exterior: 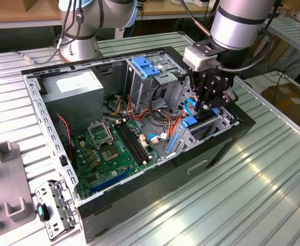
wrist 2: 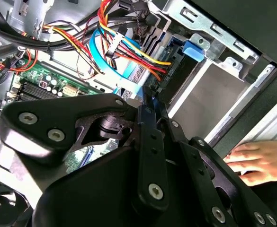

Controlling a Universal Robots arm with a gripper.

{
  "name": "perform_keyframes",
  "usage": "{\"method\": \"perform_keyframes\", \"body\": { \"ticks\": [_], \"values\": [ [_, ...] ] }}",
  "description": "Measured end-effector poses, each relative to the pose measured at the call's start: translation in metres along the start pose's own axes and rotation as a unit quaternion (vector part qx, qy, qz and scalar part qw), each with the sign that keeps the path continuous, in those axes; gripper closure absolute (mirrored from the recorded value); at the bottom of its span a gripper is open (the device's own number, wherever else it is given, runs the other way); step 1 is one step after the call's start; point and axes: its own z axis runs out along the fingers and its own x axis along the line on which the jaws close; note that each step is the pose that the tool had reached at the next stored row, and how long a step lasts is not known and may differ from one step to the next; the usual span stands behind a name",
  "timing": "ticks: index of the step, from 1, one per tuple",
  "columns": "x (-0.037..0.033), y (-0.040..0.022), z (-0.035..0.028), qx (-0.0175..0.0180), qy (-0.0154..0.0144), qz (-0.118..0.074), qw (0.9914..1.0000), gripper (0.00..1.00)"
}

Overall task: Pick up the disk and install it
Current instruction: 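Insert the second disk wire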

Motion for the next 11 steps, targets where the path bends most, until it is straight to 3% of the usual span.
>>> {"method": "perform_keyframes", "body": {
  "ticks": [9, 11],
  "values": [
    [0.0033, -0.0041, 0.0006, -0.0002, -0.0032, 0.003, 0.99999, 0.84],
    [0.0046, -0.0041, 0.0006, -0.0003, -0.0078, 0.004, 0.99996, 0.84]
  ]
}}
